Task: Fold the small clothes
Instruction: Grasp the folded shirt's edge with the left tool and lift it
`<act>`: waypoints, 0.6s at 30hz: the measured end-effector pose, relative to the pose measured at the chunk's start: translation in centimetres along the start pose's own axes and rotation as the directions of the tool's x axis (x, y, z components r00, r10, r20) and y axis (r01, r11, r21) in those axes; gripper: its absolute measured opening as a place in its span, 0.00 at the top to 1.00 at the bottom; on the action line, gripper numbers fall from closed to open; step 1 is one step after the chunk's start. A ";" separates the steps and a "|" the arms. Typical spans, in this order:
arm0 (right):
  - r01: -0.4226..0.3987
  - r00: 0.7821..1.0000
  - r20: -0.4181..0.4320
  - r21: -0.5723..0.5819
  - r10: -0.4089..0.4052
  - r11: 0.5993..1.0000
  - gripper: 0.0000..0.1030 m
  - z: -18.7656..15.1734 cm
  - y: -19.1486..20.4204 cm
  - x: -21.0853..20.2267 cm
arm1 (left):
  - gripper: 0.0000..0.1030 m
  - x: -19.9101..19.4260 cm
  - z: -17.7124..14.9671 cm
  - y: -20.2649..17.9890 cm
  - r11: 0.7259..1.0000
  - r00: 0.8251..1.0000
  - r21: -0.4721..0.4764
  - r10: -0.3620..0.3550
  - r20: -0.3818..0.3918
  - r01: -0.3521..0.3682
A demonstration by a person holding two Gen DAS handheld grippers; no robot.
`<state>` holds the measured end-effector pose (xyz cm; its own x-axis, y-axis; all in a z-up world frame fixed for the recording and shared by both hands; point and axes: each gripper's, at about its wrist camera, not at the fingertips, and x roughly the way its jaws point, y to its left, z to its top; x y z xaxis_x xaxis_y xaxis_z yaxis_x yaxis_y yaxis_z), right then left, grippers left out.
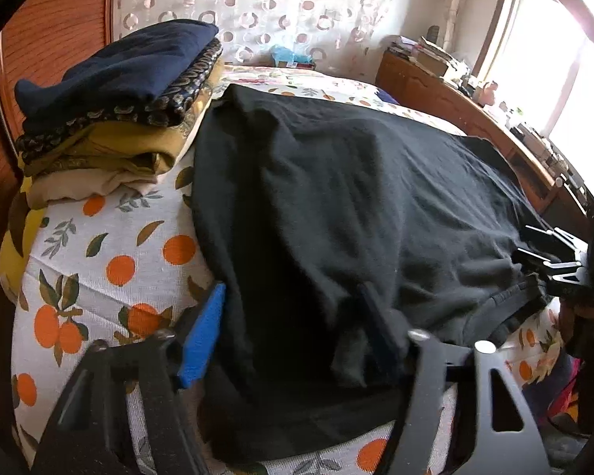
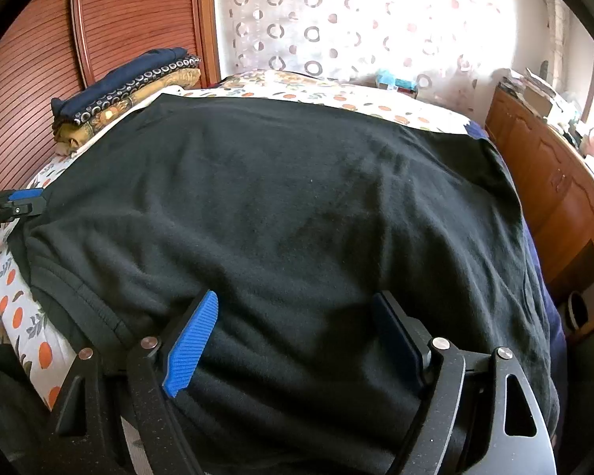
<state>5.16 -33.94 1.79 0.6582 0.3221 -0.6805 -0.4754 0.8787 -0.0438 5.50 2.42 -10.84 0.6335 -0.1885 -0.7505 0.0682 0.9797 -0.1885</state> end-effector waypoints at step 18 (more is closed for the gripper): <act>0.041 0.999 0.002 0.046 -0.041 0.998 0.09 -2.8 -0.4 -1.9 | 0.94 -2.1 0.8 -2.1 0.998 0.995 0.050 -0.046 0.091 0.042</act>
<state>2.50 -35.91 1.05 0.6783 0.2864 -0.6767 -0.4204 0.9065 -0.0378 4.66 0.80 -8.35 0.6975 -0.2266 -0.6798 0.1328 0.9731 -0.1881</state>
